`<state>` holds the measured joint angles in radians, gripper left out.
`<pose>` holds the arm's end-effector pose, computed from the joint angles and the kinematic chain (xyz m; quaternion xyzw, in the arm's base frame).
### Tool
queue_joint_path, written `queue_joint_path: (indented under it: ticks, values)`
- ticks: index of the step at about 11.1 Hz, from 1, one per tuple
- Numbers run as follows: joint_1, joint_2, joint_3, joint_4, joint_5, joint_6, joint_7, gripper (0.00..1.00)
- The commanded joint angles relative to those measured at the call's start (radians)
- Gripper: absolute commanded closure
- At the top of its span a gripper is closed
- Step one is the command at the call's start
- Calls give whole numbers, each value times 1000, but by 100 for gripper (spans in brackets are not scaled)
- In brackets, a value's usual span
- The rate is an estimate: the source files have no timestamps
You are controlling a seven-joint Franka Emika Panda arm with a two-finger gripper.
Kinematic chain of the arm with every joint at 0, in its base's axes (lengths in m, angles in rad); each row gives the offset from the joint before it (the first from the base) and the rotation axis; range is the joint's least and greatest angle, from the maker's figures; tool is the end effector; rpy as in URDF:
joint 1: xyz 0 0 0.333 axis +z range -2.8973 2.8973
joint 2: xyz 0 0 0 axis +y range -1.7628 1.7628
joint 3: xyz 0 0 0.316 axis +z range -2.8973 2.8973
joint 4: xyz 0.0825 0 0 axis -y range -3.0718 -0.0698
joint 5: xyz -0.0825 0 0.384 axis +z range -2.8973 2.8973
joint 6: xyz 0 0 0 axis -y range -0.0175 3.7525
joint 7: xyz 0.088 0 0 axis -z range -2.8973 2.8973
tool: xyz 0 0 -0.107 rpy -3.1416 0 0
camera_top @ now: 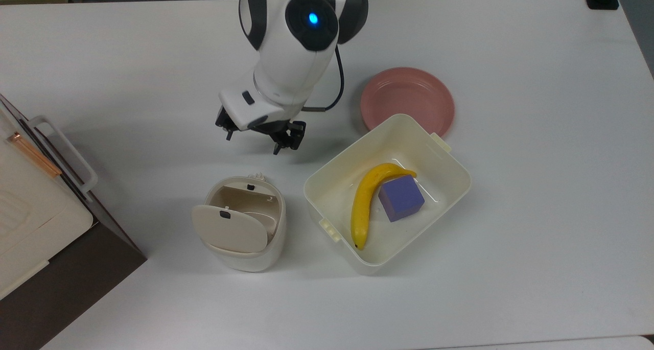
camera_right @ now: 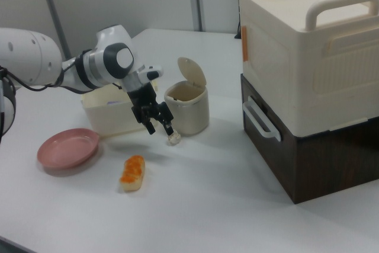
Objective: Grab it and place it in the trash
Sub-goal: 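Move the gripper down toward the white paper scrap beside the bin, then lower the open gripper onto the white paper scrap and close it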
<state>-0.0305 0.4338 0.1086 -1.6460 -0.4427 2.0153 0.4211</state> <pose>0.6671 0.0189 0.3628 0.9819 -0.0723 0.0146 0.1746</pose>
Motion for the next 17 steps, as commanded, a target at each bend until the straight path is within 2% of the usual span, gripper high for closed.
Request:
queue_joint_path:
  ticks: [1, 5, 8, 9, 11, 16, 17]
  values:
    - [-5, 64, 11, 32, -27, 60, 1, 4]
    - [-5, 104, 11, 83, -27, 63, 19, 6]
    - [-11, 109, 11, 97, -33, 146, 91, 7]
    - [-11, 111, 11, 97, -39, 155, 94, 9]
    - [-9, 114, 11, 91, -82, 158, 105, 10]
    - [-3, 141, 17, 57, -139, 158, 120, 12]
    - [-2, 144, 19, 57, -140, 158, 120, 19]
